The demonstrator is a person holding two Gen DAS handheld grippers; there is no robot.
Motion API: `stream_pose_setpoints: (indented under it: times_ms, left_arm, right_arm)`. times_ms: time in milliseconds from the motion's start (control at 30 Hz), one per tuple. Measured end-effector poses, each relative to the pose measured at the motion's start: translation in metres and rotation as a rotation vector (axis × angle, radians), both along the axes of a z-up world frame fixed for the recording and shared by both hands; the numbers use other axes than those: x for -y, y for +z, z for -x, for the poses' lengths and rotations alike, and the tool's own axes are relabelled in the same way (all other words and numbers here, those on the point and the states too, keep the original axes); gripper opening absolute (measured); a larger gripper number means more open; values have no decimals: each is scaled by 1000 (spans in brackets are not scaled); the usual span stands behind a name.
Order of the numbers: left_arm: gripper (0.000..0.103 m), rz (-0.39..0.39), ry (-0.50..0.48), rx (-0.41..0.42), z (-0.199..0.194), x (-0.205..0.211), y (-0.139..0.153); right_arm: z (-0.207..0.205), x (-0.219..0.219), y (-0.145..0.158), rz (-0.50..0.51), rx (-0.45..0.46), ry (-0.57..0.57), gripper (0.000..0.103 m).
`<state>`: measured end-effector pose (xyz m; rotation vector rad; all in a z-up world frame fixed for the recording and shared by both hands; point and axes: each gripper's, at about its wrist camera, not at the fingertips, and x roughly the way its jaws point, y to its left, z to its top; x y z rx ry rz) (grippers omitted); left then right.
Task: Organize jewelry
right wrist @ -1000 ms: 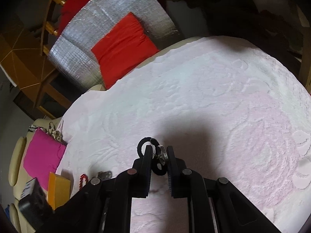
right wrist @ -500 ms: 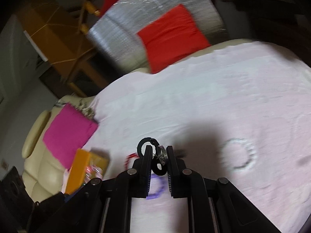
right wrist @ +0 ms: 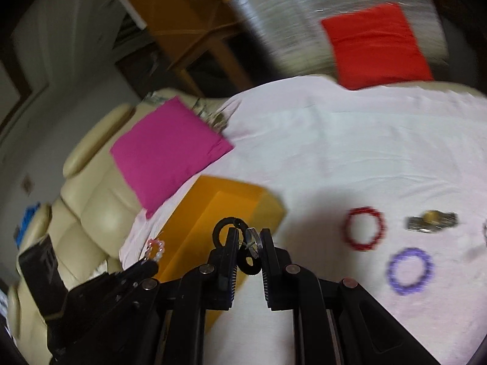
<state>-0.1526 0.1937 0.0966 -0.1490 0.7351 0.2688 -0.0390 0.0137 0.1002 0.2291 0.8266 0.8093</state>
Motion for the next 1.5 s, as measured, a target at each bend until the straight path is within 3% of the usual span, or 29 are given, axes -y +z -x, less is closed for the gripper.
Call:
stream_pose_setpoints:
  times_ms: [267, 400, 500, 533, 567, 700, 833, 900, 1000, 1133, 1267, 1500]
  left_arm:
    - [8, 84, 73, -101, 12, -39, -43]
    - [8, 69, 80, -132, 16, -40, -50]
    - [23, 44, 85, -141, 14, -35, -48]
    - [34, 33, 86, -139, 16, -35, -46]
    - [44, 19, 90, -136, 14, -34, -43]
    - [51, -42, 109, -102, 15, -21, -26]
    - [68, -86, 88, -49, 10, 5, -4]
    - [72, -105, 58, -11, 4, 26, 12]
    - [78, -117, 8, 43, -11, 61, 32]
    - [80, -138, -45, 106, -39, 112, 49]
    - [80, -162, -96, 114, -74, 162, 50]
    - [80, -179, -149, 120, -104, 214, 36]
  right_arm:
    - [-8, -92, -17, 155, -8, 74, 15]
    - [-18, -122, -25, 203, -16, 60, 16]
    - [-28, -126, -28, 198, -40, 27, 21]
    - [-31, -124, -27, 189, -45, 14, 22]
    - [-33, -117, -27, 169, -51, 6, 23]
    - [-33, -82, -16, 128, -28, -38, 23]
    - [-30, -28, -4, 96, -13, -95, 23]
    - [-28, 9, 0, 96, -6, -129, 24]
    - [-24, 69, 1, 98, -8, -212, 36]
    - [-19, 144, 2, 92, -27, -352, 40]
    - [-25, 203, -5, 56, -84, -475, 40]
    - [-41, 253, -28, 79, -164, -527, 40]
